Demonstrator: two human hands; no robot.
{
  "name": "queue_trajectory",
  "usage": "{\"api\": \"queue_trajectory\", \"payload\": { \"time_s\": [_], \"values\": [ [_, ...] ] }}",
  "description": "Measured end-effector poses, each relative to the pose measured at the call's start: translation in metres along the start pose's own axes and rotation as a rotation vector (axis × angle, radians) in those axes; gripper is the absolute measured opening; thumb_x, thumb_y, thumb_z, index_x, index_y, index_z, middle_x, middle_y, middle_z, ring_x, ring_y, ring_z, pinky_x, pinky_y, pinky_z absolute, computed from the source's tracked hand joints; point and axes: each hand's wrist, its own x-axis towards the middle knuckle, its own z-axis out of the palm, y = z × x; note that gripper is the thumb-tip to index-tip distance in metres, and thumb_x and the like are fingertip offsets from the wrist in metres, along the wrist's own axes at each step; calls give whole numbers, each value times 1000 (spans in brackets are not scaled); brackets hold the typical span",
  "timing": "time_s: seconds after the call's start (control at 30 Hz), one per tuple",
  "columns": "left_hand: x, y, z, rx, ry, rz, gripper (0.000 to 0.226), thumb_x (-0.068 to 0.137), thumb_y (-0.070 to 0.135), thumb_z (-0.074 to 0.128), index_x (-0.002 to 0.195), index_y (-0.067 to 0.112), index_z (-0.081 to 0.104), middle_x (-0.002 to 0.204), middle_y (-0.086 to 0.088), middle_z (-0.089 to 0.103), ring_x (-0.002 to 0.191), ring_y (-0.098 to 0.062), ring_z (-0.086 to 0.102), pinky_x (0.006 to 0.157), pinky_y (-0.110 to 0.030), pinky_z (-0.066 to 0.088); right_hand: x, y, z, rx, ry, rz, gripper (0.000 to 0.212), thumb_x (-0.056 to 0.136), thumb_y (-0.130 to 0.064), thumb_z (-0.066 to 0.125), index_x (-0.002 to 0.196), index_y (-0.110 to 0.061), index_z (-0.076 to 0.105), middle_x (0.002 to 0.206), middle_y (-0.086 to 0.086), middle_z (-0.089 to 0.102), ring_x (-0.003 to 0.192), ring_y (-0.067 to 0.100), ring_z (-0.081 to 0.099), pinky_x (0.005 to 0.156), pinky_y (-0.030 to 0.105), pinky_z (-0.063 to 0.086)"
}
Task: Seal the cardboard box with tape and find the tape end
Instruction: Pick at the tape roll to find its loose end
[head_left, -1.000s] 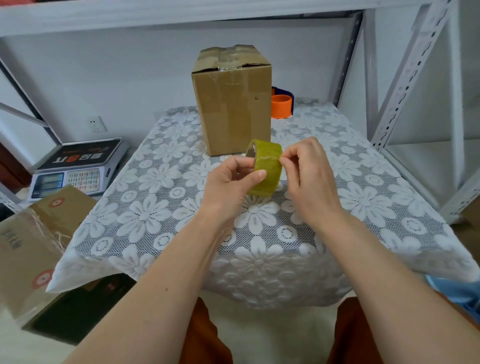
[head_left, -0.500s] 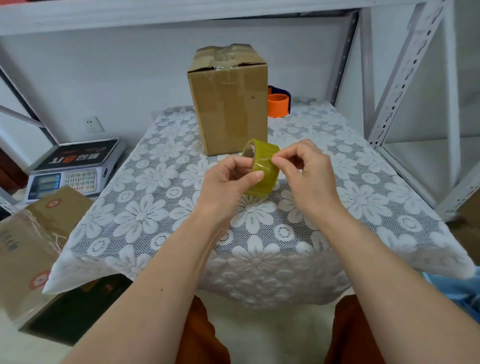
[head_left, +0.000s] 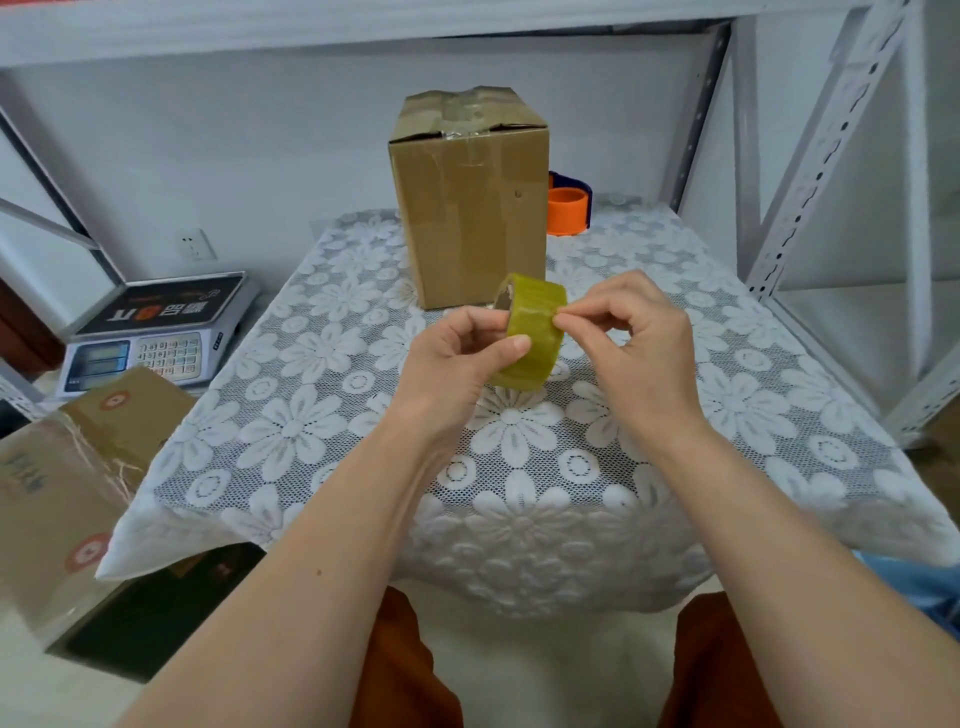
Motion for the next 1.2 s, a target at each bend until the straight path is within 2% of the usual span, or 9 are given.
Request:
{"api": "queue_trajectory", "payload": {
  "time_s": [0.23, 0.3, 0.4, 0.53, 0.67, 0.77, 0.9, 1.03, 1.2],
  "values": [
    [-2, -3, 4, 8, 66, 14, 18, 79, -2, 69, 96, 0, 66, 89, -16, 69, 82, -24, 65, 73, -31, 59, -7, 3, 8, -276, -39, -140, 6, 91, -10, 55, 86, -7, 56, 88, 0, 48, 83, 16, 45, 72, 14, 34],
    [0, -3, 6, -10, 76, 1, 21, 79, -1, 69, 99, -2, 65, 94, -20, 68, 85, -27, 64, 80, -41, 58, -7, 1, 8, -251, 4, -166, 1, 90, -10, 55, 90, -9, 56, 88, -1, 48, 83, 17, 47, 73, 18, 36],
    [2, -3, 6, -44, 91, -22, 23, 80, -1, 69, 102, -3, 64, 94, -19, 67, 86, -28, 64, 88, -49, 55, -6, -3, 4, -83, 40, -92, 27, 89, -14, 60, 111, -25, 53, 92, 1, 56, 86, 18, 55, 77, 25, 45],
    [3, -3, 3, -101, 64, -45, 21, 80, -1, 67, 101, 0, 63, 91, -12, 67, 86, -23, 64, 87, -41, 54, 0, -4, 0, 11, 4, 56, 15, 81, -13, 72, 96, -17, 72, 92, 1, 59, 78, -2, 55, 72, 13, 45],
    [1, -6, 4, -70, 67, -29, 22, 79, -2, 69, 100, 0, 63, 91, -13, 67, 82, -20, 64, 79, -35, 57, 0, -2, 1, -71, -4, 35, 2, 84, -10, 68, 83, -11, 68, 87, 0, 57, 79, 8, 55, 73, 18, 46],
    [0, -6, 7, -43, 95, -1, 16, 79, -2, 69, 92, 6, 65, 78, -4, 68, 67, -8, 65, 63, -21, 55, -4, 1, 7, -220, -18, -44, 5, 89, -11, 59, 87, -8, 60, 89, 1, 52, 84, 18, 51, 74, 27, 42],
    [1, -8, 9, -60, 99, 9, 15, 79, -1, 69, 88, 10, 66, 67, 7, 70, 65, -4, 66, 66, -21, 56, -7, -1, 10, -237, 35, -131, 4, 90, -12, 56, 92, -10, 57, 91, -1, 48, 86, 20, 50, 73, 30, 43],
    [2, -7, 9, -107, 67, -10, 14, 80, -1, 68, 89, 9, 66, 71, 3, 71, 67, -9, 67, 66, -25, 57, -5, -8, 5, -51, -1, 25, 36, 85, -21, 67, 116, -33, 54, 103, -1, 48, 95, 13, 52, 78, 22, 46],
    [1, -7, 9, -112, 38, -29, 15, 79, -1, 69, 90, 7, 66, 84, -9, 69, 78, -20, 66, 81, -45, 57, 0, -10, 3, 175, -6, 235, 14, 77, -15, 76, 80, -28, 72, 88, -2, 53, 78, 4, 51, 70, 11, 42]
  ]
}}
